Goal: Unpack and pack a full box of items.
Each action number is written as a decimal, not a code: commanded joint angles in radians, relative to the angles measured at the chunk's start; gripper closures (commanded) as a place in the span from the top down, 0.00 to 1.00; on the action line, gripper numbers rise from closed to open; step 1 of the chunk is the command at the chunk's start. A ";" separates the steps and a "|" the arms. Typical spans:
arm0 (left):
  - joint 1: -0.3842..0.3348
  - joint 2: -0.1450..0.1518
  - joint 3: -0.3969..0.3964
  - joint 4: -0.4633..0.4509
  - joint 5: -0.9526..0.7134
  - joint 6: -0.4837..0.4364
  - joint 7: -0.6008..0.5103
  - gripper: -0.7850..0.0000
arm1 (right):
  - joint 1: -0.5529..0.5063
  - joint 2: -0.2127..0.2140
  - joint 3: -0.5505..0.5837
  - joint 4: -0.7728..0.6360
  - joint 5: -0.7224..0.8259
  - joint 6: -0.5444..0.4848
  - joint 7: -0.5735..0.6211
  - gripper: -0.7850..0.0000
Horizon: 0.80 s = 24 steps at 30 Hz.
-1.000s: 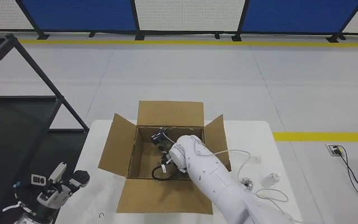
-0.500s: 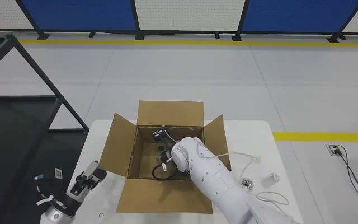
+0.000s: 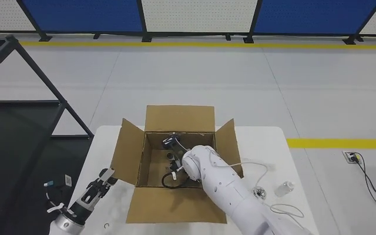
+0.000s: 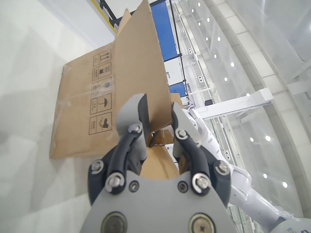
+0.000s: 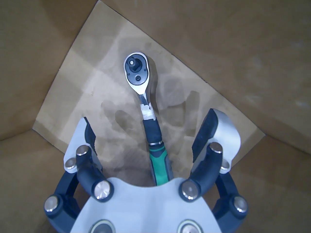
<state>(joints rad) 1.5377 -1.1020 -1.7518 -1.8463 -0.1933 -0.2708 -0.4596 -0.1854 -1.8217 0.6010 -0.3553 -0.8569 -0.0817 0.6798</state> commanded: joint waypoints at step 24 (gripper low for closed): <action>0.064 0.002 -0.062 -0.001 -0.040 -0.029 -0.055 0.00 | 0.003 0.017 0.032 -0.035 -0.063 -0.070 0.106 1.00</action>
<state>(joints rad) 1.5995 -1.1002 -1.8091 -1.8495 -0.2300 -0.2967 -0.5097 -0.1837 -1.8050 0.6315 -0.3914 -0.9203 -0.1449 0.7761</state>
